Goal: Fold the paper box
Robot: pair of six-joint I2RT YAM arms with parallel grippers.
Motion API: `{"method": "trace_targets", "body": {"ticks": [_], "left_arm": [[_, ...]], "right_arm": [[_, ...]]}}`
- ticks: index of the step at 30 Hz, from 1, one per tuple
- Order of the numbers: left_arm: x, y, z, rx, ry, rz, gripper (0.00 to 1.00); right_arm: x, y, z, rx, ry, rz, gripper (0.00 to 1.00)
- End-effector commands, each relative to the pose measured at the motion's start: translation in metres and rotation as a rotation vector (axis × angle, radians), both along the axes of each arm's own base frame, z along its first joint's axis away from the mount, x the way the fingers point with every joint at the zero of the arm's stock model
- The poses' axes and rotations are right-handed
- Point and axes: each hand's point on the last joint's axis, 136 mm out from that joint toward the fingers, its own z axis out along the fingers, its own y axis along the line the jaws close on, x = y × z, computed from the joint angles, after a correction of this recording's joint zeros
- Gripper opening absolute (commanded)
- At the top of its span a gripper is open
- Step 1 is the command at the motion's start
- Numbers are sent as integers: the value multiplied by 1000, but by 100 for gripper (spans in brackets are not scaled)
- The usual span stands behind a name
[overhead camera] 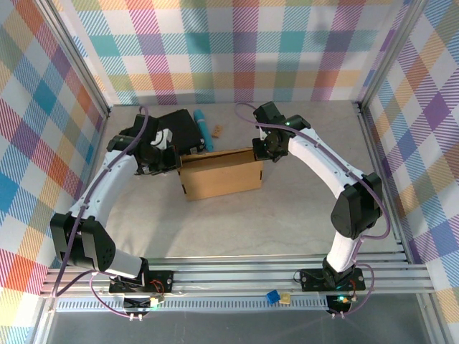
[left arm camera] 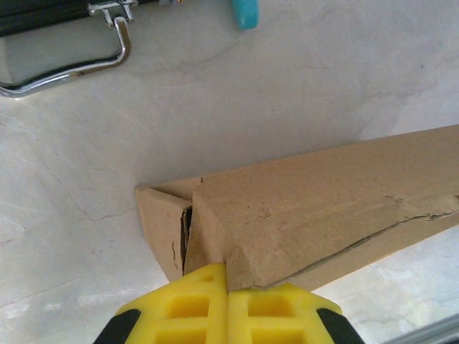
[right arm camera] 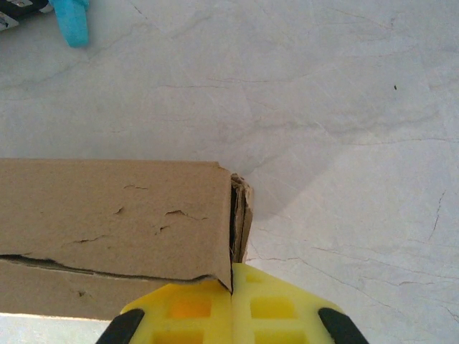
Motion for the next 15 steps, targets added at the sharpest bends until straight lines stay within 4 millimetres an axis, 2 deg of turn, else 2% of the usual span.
{"method": "trace_targets", "body": {"ticks": [1, 5, 15], "left_arm": [[-6, 3, -10, -76, 87, 48, 0], [-3, -5, -5, -142, 98, 57, 0], [-12, 7, -13, -111, 117, 65, 0]], "right_arm": [[-2, -11, 10, -25, -23, -35, 0], [-2, -12, 9, -29, -21, -36, 0], [-2, -13, 7, -33, -16, -41, 0]]}}
